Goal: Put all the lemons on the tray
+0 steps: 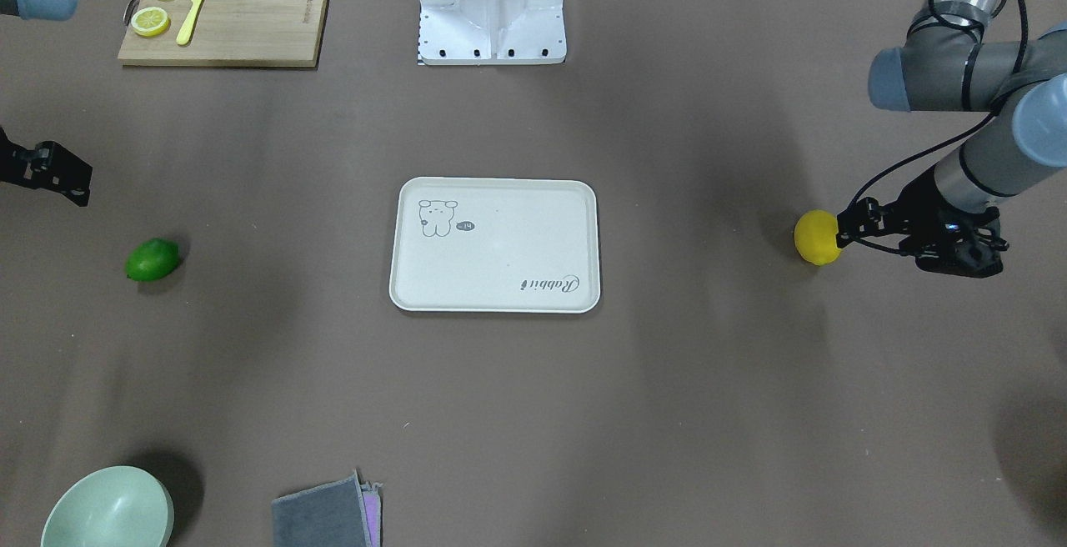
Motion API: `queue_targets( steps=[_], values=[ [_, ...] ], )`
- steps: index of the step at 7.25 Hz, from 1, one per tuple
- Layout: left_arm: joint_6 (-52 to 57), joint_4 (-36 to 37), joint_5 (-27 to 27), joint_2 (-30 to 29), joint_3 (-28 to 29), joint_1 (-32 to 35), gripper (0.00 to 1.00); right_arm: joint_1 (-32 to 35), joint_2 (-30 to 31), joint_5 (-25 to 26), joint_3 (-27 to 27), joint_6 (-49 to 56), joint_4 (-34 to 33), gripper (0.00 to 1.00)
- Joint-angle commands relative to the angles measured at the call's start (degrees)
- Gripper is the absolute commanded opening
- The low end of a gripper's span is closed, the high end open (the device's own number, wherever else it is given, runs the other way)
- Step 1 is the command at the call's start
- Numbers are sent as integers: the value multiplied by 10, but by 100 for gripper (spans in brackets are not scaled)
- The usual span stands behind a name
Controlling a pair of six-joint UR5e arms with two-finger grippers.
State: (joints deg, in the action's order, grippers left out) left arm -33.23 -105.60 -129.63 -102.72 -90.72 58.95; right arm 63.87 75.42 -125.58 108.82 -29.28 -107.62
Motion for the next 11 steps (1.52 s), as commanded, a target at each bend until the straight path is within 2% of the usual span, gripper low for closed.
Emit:
queue_targets(
  steps=[1, 4, 6, 7, 9, 11],
  values=[
    [-24, -14, 6, -3, 2, -13, 98, -12, -3, 6, -40, -22, 49, 100],
    [-80, -104, 6, 41, -5, -21, 98, -13, -6, 7, -78, -23, 79, 100],
    [-87, -113, 8, 42, -2, -30, 98, -32, -6, 23, -140, -57, 163, 100],
    [-89, -113, 17, 42, -3, -30, 98, -51, -5, 43, -150, -91, 202, 100],
    [-106, -113, 25, 42, -4, -45, 98, -70, 2, 46, -122, -148, 211, 100],
    [-108, -113, 33, 42, -6, -49, 98, -88, 44, 66, -79, -154, 211, 100]
  ],
)
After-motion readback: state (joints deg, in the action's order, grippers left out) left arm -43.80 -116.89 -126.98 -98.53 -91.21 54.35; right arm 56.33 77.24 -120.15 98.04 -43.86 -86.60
